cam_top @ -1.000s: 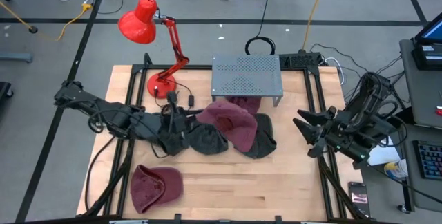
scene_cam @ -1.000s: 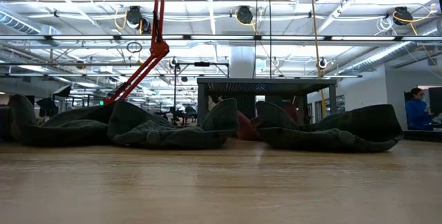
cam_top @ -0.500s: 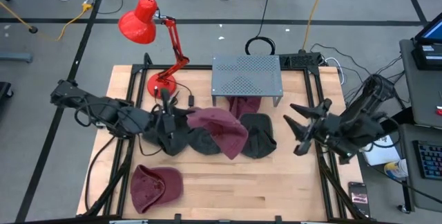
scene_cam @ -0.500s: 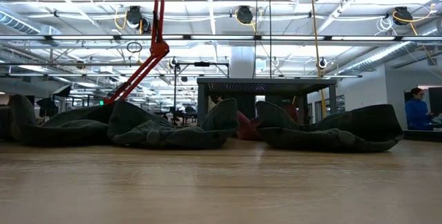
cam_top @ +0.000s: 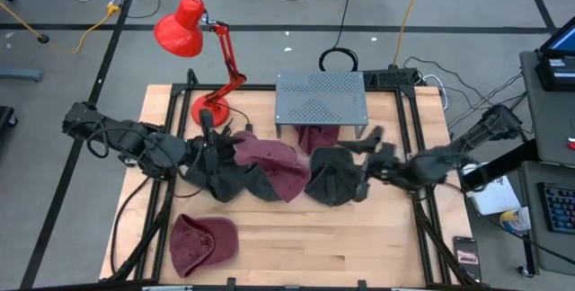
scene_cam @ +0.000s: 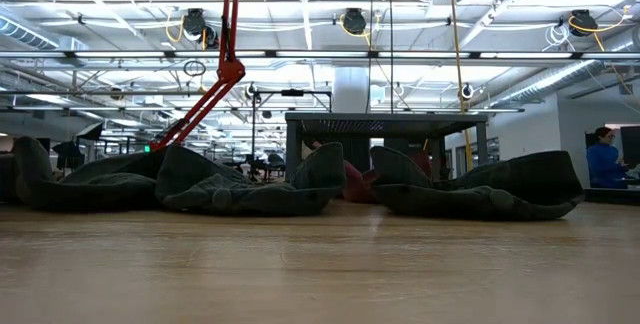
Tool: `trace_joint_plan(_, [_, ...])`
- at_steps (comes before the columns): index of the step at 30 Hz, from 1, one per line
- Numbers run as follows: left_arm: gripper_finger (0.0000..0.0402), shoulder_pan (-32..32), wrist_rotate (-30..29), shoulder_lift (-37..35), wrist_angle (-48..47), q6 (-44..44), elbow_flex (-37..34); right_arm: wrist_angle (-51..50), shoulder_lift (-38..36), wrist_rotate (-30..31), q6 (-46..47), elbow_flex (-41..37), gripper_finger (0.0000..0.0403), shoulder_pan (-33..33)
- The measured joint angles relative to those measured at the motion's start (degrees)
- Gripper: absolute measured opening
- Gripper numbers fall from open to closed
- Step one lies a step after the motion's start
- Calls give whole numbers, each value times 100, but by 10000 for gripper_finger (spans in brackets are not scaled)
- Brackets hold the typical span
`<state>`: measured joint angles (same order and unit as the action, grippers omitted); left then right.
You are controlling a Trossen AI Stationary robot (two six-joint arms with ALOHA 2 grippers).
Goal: Pick & Place hat
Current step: Put the bottom right cap on the shelf
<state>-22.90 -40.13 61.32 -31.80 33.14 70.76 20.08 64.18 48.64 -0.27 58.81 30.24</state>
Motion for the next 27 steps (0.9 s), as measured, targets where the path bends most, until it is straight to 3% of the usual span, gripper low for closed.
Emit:
trace_joint_plan(5, [9,64,-54,11,6,140,0,-668,583,-1020,642,601,187,-483])
trace_joint_plan(8, [9,113,-195,13,5,221,0,-885,896,-1298,714,924,187,-586])
trace_joint_plan(15, [9,201,-189,13,35,274,0,-953,1348,-1587,739,1312,187,-747])
trace_joint_plan(27, [9,200,-187,15,28,165,0,-957,1480,-1487,876,1322,181,-927])
